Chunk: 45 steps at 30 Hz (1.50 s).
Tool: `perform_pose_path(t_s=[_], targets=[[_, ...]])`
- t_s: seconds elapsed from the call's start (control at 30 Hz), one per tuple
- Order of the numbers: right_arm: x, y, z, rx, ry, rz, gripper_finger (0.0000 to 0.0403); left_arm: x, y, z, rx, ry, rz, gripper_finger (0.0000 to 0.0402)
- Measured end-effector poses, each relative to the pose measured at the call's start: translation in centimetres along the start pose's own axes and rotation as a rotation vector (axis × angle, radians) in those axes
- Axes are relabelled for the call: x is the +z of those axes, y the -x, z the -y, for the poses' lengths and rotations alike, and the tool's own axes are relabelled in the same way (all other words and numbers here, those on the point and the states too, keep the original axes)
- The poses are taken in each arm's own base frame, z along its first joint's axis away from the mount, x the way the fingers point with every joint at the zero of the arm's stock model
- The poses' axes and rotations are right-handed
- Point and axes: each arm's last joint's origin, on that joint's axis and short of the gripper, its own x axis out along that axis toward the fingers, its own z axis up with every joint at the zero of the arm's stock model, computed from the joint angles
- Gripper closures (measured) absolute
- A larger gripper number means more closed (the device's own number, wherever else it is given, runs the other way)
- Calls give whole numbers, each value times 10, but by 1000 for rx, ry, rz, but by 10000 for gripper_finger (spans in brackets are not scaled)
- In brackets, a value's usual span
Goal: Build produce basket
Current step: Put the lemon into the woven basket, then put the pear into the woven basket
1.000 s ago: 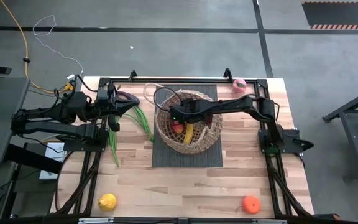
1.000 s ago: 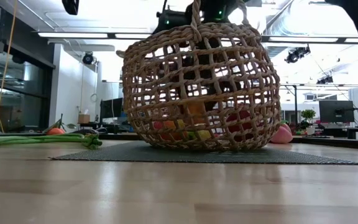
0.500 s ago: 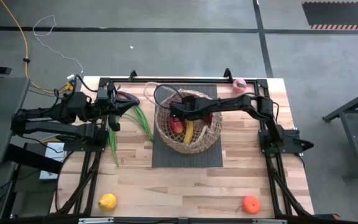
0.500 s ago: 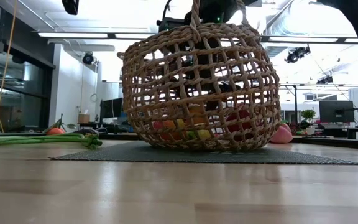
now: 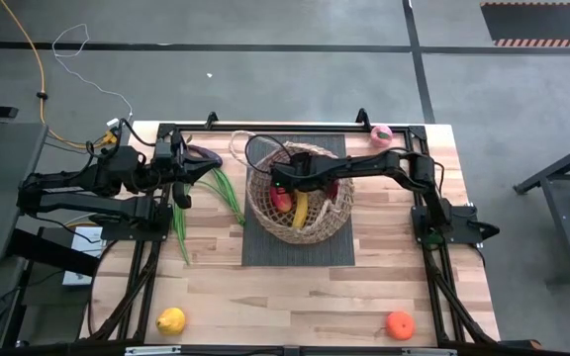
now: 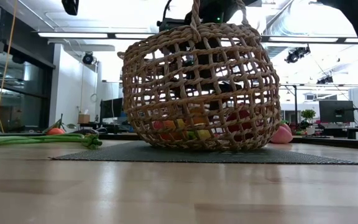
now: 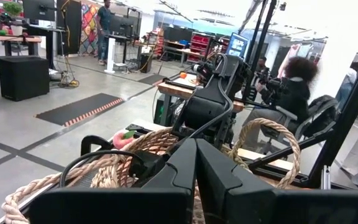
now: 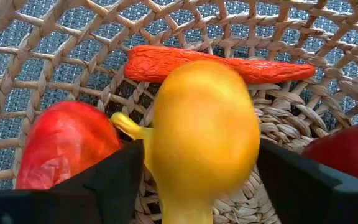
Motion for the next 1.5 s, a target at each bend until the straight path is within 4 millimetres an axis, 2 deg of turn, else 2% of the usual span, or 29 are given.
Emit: perform_pose_path(t_s=[0.23, 0.43, 0.57, 0.73, 1.03, 1.13, 1.2, 1.3, 1.4, 1.5], targets=[[0, 0, 0, 0, 5, 0, 41, 0, 0, 0, 0, 0, 0, 401], [2, 6, 2, 10, 4, -5, 34, 0, 0, 0, 0, 0, 0, 401], [5, 22, -1, 50, 7, 2, 34, 0, 0, 0, 0, 0, 0, 401], [11, 51, -12, 156, 51, 12, 34, 0, 0, 0, 5, 0, -4, 401], [14, 96, -32, 434, 207, -164, 34, -1, 0, 0, 8, 0, -4, 401], [18, 121, -38, 546, 297, -164, 34, -1, 0, 0, 8, 0, -4, 401], [21, 144, -41, 614, 389, -110, 34, -1, 0, 0, 8, 0, -4, 401], [25, 183, -38, 650, 527, 3, 34, -1, 0, 0, 8, 2, -4, 401], [26, 216, -25, 572, 616, 129, 34, -1, 0, 0, 8, 3, -4, 401], [20, 231, -1, 481, 662, 198, 34, -1, 0, 0, 8, 3, -4, 401]])
